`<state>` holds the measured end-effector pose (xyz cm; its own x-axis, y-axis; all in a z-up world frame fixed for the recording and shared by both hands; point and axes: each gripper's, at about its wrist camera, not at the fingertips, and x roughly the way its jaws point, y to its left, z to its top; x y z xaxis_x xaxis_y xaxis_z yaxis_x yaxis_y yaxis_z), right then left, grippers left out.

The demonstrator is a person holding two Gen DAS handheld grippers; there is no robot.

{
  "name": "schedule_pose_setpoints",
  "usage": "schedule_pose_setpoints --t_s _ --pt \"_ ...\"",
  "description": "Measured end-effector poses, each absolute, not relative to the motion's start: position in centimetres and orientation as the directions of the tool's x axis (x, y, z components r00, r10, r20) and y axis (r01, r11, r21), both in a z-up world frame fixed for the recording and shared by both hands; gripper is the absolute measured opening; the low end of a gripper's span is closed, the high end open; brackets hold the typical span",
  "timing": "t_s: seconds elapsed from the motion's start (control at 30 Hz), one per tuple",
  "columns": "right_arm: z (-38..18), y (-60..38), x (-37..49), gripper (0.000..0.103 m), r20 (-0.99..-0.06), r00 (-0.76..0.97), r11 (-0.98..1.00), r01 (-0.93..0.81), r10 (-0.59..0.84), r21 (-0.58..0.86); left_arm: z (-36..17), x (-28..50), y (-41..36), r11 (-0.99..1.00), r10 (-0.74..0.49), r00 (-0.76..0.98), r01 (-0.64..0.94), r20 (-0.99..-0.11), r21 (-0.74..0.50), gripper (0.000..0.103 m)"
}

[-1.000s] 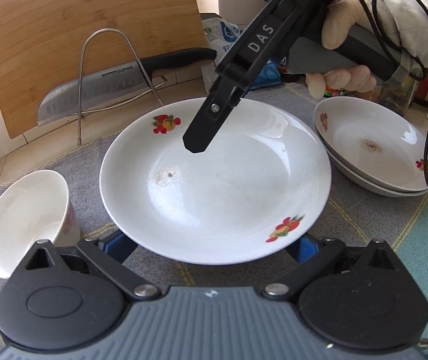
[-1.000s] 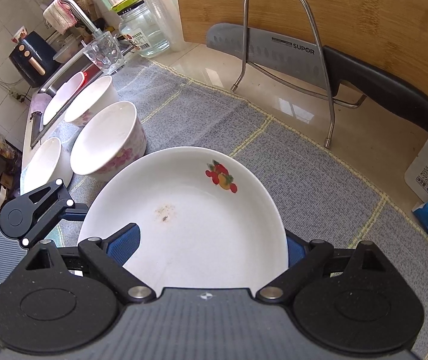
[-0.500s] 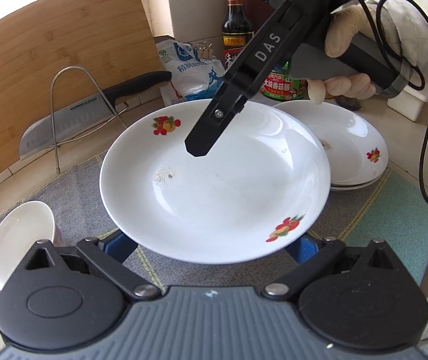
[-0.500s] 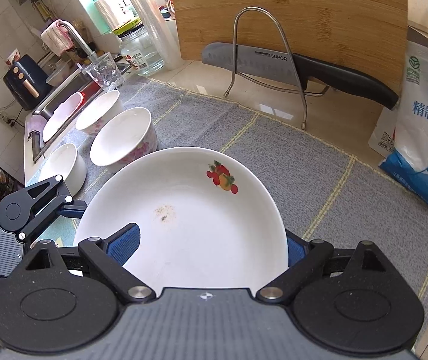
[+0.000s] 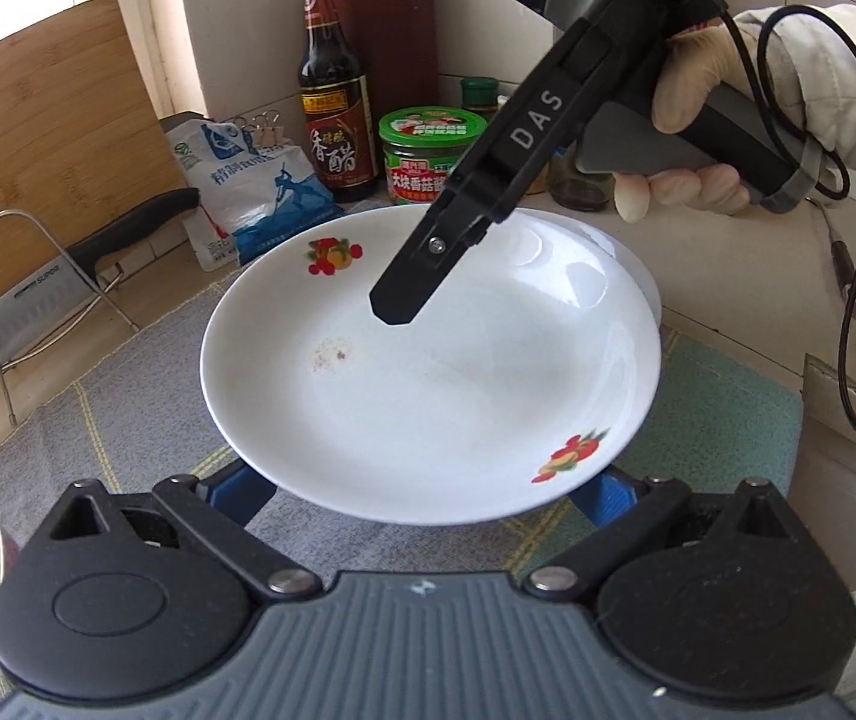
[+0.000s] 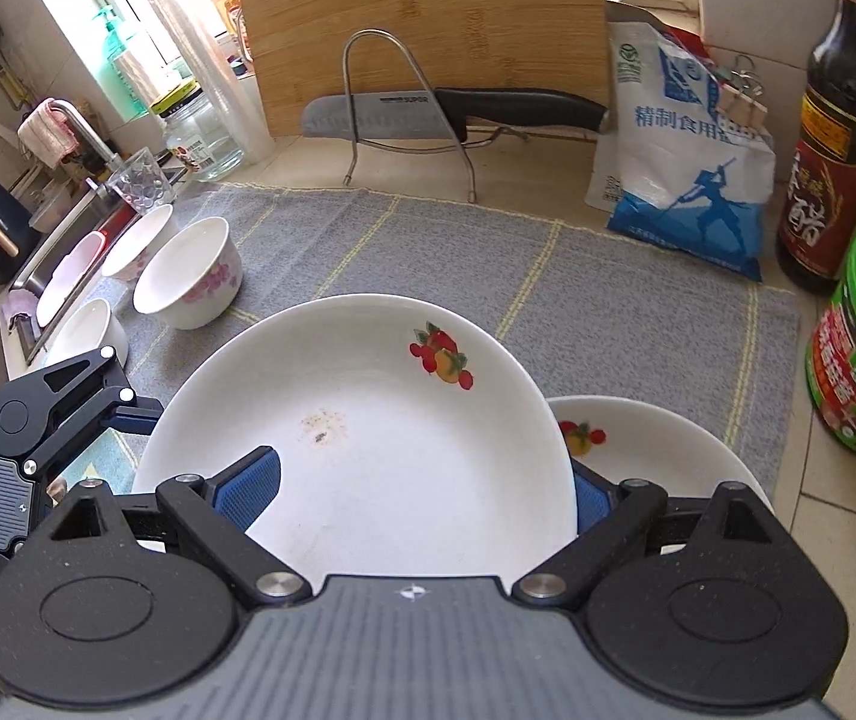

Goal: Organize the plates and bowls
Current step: 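Lift the plate with both tools and carry it toward the plate stack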

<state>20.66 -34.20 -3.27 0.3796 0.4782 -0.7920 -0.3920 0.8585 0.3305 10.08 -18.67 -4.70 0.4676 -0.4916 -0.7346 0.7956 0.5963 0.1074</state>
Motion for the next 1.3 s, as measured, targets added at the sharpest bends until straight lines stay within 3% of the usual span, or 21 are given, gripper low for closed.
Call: schedule_pose_setpoints --t_s 1.3 --pt "-5.9 -40.7 17.9 0.099 -0.781 0.446 0.899 -0.24 0.437 0.366 -5.8 12.8 -23.1 0.476 -0.479 0.381 0.87 -0.791 0.131 0.101"
